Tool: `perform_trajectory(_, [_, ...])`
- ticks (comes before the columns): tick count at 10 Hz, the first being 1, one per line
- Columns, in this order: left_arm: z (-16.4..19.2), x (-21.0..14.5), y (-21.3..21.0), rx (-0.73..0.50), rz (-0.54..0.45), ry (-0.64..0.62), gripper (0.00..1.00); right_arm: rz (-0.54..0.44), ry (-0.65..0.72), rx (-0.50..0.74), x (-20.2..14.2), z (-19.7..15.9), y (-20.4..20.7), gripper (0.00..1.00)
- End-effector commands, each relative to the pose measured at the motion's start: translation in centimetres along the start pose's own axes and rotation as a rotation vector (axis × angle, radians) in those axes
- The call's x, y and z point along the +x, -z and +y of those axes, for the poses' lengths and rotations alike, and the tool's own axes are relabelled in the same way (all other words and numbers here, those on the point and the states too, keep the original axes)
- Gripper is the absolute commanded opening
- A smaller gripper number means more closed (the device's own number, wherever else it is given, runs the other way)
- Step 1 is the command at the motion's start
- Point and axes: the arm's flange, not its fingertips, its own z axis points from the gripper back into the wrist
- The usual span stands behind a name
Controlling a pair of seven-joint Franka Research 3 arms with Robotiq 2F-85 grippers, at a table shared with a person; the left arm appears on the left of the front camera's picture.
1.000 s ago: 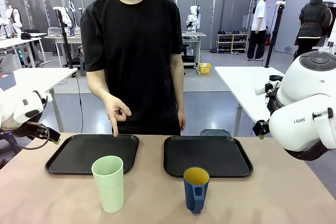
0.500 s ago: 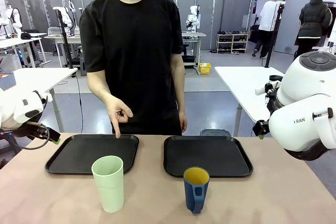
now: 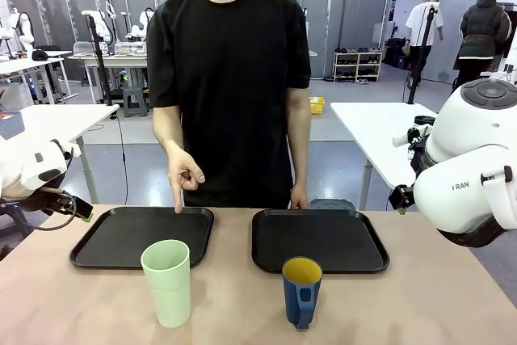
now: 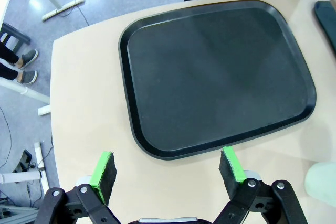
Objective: Sort and store the cups by type.
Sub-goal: Pick up the Reusable plastic cup.
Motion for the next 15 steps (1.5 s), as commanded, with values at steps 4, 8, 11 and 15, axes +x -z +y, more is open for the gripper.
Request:
perform_trajectory(4, [1.5,0.6,-1.6,0.008,0.036,0.372,1.00,-0.001,-0.004,-0.004,0.0,0.1,0.1,1.00])
perform_trajectory(8, [2.3,0.6,-4.3,0.021,0.062,0.953,1.00,-0.001,-0.004,-0.004,0.0,0.1,0.1,1.00])
perform_trajectory(11, [1.8,-0.1,-4.4,-0.098,0.203,1.212,1.00,-0.001,-0.004,-0.004,0.0,0.1,0.1,1.00])
perform_trajectory(15, [1.5,-0.1,-4.1,-0.230,0.224,1.368,1.00,-0.001,-0.004,-0.004,0.0,0.1,0.1,1.00])
